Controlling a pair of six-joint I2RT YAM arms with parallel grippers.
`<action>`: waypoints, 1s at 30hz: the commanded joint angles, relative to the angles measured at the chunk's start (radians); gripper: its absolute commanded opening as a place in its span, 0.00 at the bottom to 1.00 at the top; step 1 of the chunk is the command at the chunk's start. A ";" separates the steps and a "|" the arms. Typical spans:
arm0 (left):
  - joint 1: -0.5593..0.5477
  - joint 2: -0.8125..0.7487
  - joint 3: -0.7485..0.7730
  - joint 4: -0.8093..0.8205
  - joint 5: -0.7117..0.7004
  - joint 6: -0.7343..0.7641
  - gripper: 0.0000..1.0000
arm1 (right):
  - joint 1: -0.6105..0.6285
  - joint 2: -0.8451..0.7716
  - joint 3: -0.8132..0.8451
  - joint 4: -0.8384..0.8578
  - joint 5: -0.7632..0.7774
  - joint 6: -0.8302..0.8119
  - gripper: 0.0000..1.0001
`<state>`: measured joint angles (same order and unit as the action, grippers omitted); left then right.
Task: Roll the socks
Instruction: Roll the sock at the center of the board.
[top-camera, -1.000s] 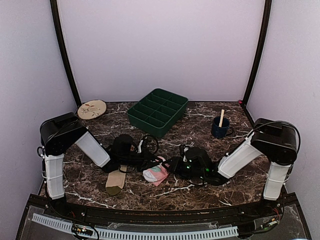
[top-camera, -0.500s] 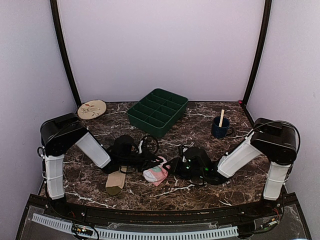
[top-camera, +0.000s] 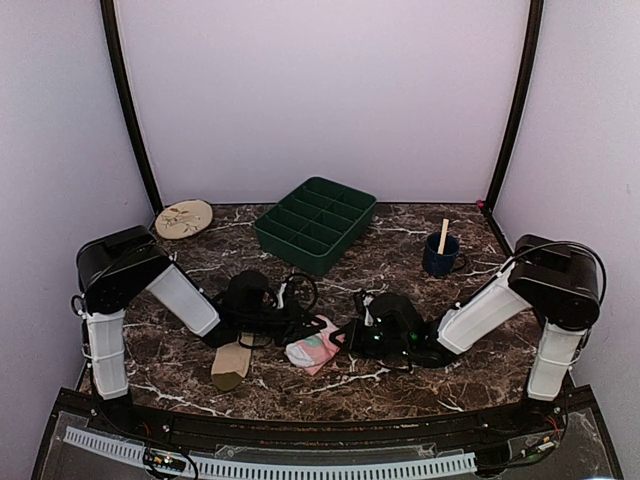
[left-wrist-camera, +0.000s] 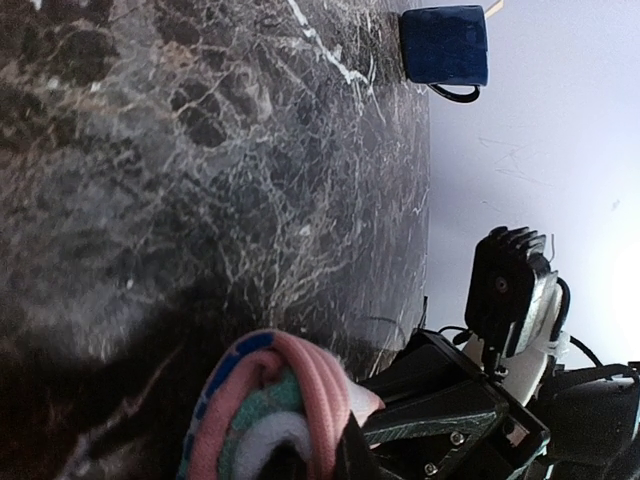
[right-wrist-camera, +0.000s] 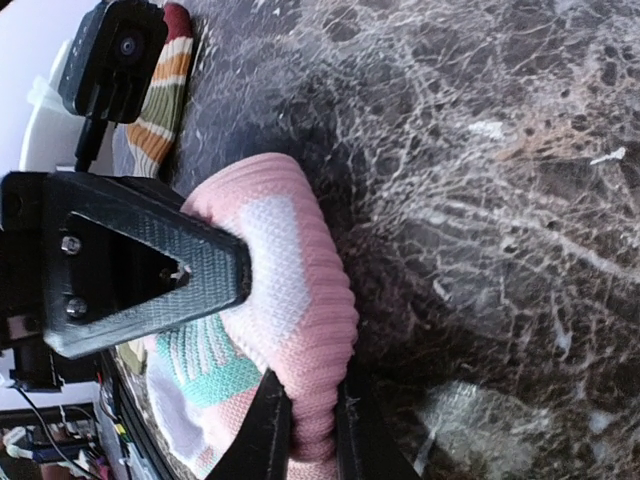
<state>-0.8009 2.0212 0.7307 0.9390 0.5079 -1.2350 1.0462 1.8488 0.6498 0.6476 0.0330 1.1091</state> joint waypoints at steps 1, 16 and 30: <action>0.000 -0.131 -0.034 -0.337 0.015 0.085 0.15 | 0.005 -0.028 0.005 -0.192 0.019 -0.140 0.00; 0.032 -0.328 0.149 -0.951 0.035 0.201 0.32 | 0.141 -0.086 0.106 -0.400 0.316 -0.482 0.00; 0.072 -0.328 0.347 -1.151 0.156 0.220 0.45 | 0.334 -0.079 0.108 -0.407 0.646 -0.696 0.00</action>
<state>-0.7521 1.6985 1.0382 -0.1196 0.5903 -1.0492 1.3365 1.7741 0.7620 0.2657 0.5560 0.5011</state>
